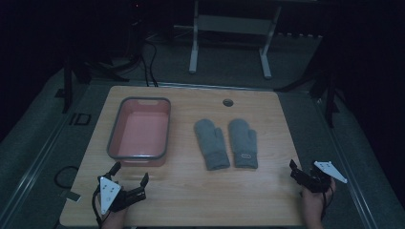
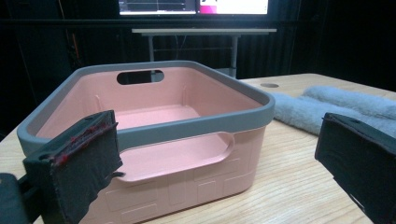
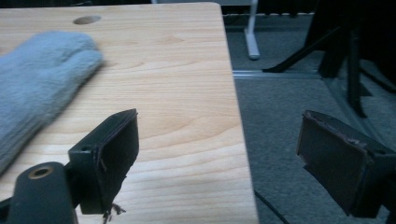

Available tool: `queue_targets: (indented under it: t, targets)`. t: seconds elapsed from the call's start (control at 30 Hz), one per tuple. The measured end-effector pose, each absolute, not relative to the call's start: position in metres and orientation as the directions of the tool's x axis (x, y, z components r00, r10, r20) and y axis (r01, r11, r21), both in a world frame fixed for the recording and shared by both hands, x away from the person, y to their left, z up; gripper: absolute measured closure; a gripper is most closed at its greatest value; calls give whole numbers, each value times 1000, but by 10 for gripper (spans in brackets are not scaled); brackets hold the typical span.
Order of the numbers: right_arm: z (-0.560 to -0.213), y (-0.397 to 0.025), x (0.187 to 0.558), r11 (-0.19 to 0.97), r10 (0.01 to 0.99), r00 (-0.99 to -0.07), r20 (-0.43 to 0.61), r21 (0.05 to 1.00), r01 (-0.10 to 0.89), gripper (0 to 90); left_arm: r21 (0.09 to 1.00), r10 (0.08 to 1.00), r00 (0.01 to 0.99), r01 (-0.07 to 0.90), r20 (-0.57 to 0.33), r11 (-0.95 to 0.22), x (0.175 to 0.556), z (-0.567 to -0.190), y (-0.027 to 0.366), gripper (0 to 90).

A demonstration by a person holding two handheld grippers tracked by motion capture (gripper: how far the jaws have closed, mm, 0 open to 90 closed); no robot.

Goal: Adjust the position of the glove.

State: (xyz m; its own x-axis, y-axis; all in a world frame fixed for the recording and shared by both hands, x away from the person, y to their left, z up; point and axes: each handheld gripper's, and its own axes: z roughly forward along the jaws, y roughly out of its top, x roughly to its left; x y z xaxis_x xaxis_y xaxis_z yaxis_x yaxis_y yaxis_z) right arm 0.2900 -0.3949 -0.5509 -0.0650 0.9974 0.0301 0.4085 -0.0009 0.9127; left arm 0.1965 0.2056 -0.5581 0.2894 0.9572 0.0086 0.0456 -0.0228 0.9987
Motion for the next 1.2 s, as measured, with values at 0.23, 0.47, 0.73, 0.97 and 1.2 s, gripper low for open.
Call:
queue_targets:
  t: [0.23, 0.47, 0.73, 0.97, 1.2]
  targets:
    - [-542, -385, 288, 42, 994, -106, 4, 901, 431, 140, 998, 959, 284, 66, -3, -17, 191, -554, 205, 1]
    - [-510, -358, 286, 91, 982, -187, -8, 894, 439, 186, 998, 944, 330, 51, 8, -26, 189, -552, 197, 1]
    - [-482, -321, 297, 100, 963, -269, 23, 894, 437, 231, 998, 916, 402, 57, -9, -15, 191, -545, 180, 1]
    - [-464, -290, 309, 138, 940, -340, 23, 887, 441, 129, 997, 887, 458, 62, -61, 36, 197, -538, 162, 1]
    - [-465, -252, 324, 141, 934, -352, 57, 849, 510, 101, 996, 874, 485, 83, -33, -9, 198, -543, 153, 1]
